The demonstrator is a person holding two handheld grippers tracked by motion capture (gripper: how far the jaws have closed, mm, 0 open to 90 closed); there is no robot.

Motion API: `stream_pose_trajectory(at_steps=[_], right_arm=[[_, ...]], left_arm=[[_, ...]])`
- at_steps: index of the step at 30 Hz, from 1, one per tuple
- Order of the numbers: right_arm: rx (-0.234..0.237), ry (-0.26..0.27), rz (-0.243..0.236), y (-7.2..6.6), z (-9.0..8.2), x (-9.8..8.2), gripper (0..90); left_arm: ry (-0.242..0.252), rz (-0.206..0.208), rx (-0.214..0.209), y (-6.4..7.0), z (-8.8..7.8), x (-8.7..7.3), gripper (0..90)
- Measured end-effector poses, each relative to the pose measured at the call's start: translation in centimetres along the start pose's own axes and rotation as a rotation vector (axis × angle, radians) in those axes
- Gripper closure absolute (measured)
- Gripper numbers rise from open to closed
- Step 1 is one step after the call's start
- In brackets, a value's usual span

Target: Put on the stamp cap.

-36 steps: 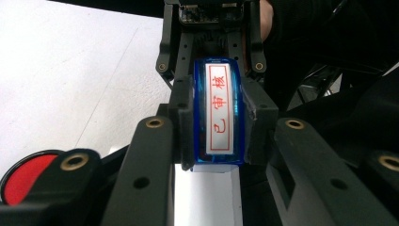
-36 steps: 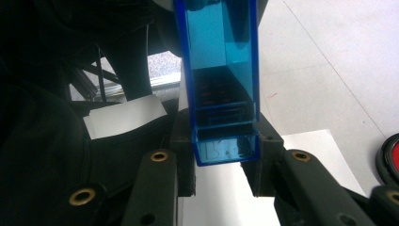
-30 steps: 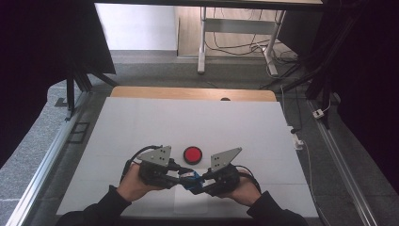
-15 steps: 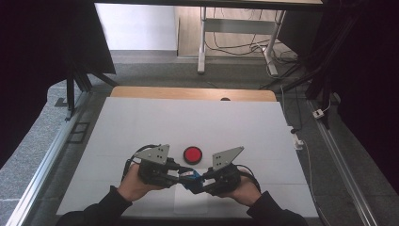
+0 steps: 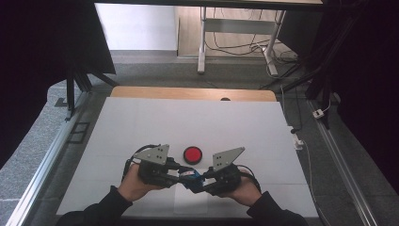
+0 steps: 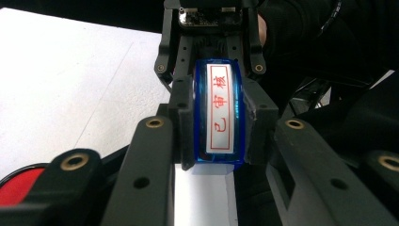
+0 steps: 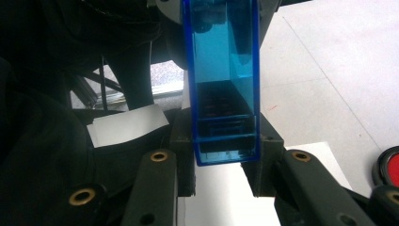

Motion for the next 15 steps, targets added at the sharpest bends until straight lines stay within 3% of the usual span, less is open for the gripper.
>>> stream_pose_trajectory(at_steps=[15], right_arm=[[-0.044, 0.007, 0.033, 0.34, -0.25, 0.00, 62.3]], left_arm=[[0.004, -0.015, 0.029, -0.21, -0.45, 0.15, 69.7]])
Point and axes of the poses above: each handheld gripper's, and its own axes: z roughly forward along the jaws, x roughly out of its top, y roughly to its right, the point moved 8 cm from there along z, roughly forward along the jaws, and after that the axes turned 8 degrees about -y, right-handed, at the moved point
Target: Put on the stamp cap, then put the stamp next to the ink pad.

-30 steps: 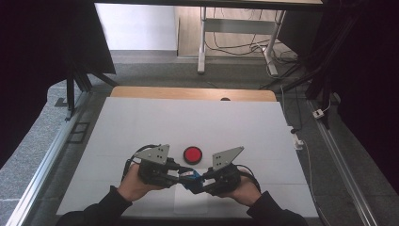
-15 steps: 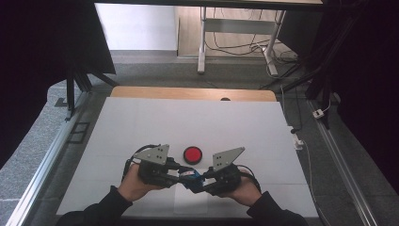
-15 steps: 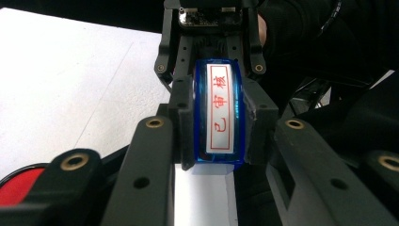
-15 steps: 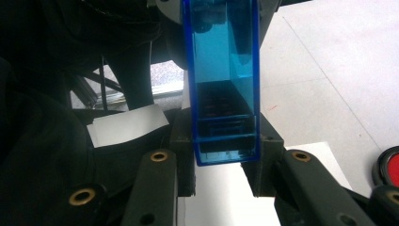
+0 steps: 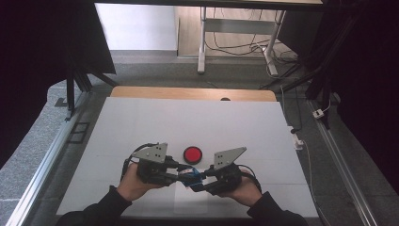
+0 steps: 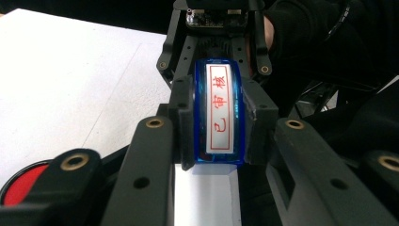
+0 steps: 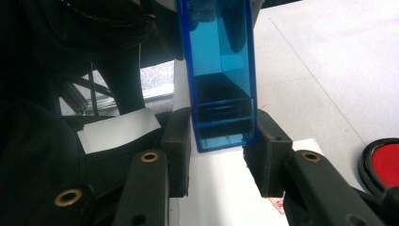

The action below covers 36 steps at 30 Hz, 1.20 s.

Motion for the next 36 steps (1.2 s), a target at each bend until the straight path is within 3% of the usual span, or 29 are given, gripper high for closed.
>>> stream_pose_trajectory(at_steps=[15, 21, 28, 36], right_arm=[[-0.081, 0.000, 0.045, 0.5, -0.9, -0.2, 46.8], [-0.156, -0.001, 0.077, 1.0, -1.7, -0.4, 37.5], [-0.247, -0.020, 0.079, 1.4, -2.4, -0.9, 30.9], [-0.309, 0.008, 0.121, 1.7, -3.6, -1.2, 22.7]], left_arm=[[0.000, -0.021, 0.028, -0.3, -0.6, 0.0, 69.6], [-0.005, -0.033, 0.052, -0.6, -0.9, -0.1, 69.5], [-0.021, -0.047, 0.080, -1.0, -1.2, -0.4, 69.5], [-0.041, -0.077, 0.129, -1.8, -1.6, -0.9, 69.5]])
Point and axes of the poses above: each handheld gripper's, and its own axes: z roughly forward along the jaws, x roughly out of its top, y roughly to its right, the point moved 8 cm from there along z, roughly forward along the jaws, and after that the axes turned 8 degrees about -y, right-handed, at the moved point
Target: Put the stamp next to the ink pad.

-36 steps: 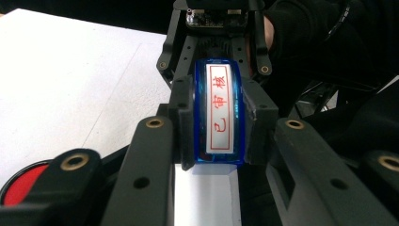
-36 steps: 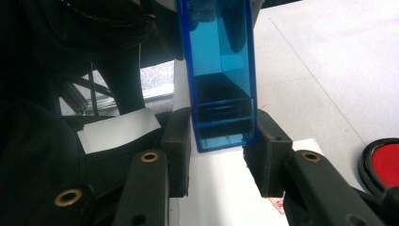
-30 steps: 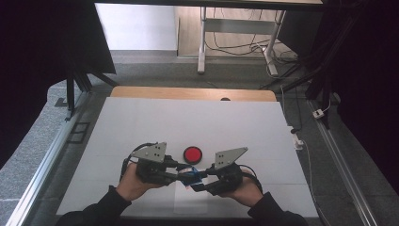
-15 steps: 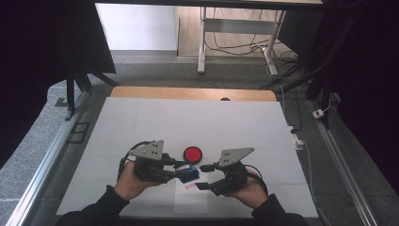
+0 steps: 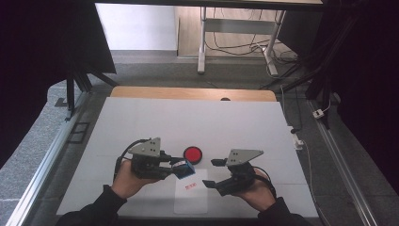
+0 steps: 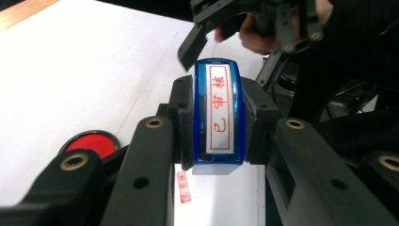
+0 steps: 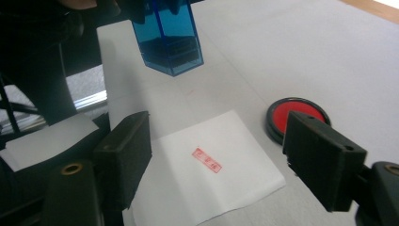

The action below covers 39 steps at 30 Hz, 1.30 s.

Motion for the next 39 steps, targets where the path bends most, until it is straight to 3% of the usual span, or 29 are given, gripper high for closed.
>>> stream_pose_trajectory(at_steps=[8, 16, 22, 28, 39], right_arm=[[-0.040, -0.007, 0.057, 0.4, -0.5, -0.5, 14.9], [-0.097, -0.044, 0.078, 0.7, -1.0, -1.3, 7.3], [-0.135, -0.041, 0.106, 1.1, -1.7, -1.9, 2.7], [-0.170, -0.034, 0.129, 1.3, -2.5, -2.7, 0.0], [-0.275, -0.010, 0.197, 2.0, -4.5, -4.5, 0.0]], left_arm=[[-0.018, -0.035, 0.058, -1.1, -0.5, -0.5, 69.5], [-0.036, -0.062, 0.112, -2.1, -1.1, -1.1, 69.5], [-0.044, -0.093, 0.151, -3.1, -1.8, -1.6, 69.5], [-0.053, -0.125, 0.195, -4.0, -2.4, -2.1, 69.5], [-0.075, -0.179, 0.262, -5.6, -3.3, -3.2, 69.5]])
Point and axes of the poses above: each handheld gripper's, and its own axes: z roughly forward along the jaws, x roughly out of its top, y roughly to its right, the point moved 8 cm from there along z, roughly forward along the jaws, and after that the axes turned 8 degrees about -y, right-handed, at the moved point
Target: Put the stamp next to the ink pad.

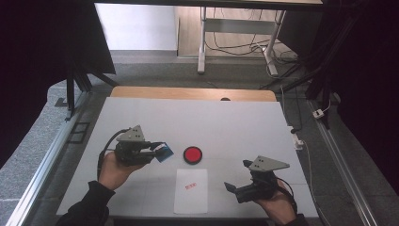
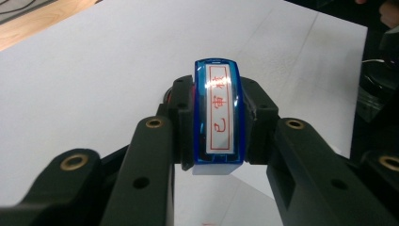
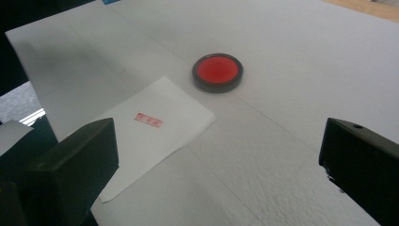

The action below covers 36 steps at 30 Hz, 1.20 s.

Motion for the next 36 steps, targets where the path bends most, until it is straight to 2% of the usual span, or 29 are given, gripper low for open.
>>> stream_pose_trajectory(at_steps=[1, 6, 15, 19, 30, 36], right_arm=[[-0.005, 0.005, 0.007, 0.1, -0.1, -0.1, 0.0], [-0.050, 0.005, 0.032, 0.9, -0.8, -0.9, 0.0], [-0.118, -0.029, 0.066, 2.1, -1.8, -2.6, 0.0], [-0.139, -0.038, 0.085, 2.6, -2.2, -3.3, 0.0], [-0.159, -0.043, 0.128, 3.5, -3.1, -4.4, 0.0], [-0.161, -0.044, 0.134, 3.6, -3.2, -4.6, 0.0]], left_arm=[[-0.003, -0.010, 0.017, -0.4, -0.1, -0.1, 69.4], [-0.004, -0.037, 0.037, -1.0, -0.2, -0.4, 69.5], [-0.022, -0.092, 0.081, -2.6, -0.3, -1.2, 69.4], [-0.036, -0.105, 0.116, -3.4, -0.4, -1.6, 69.4], [-0.076, -0.199, 0.185, -6.2, -0.1, -3.5, 69.4], [-0.092, -0.215, 0.210, -7.2, 0.4, -4.2, 69.3]])
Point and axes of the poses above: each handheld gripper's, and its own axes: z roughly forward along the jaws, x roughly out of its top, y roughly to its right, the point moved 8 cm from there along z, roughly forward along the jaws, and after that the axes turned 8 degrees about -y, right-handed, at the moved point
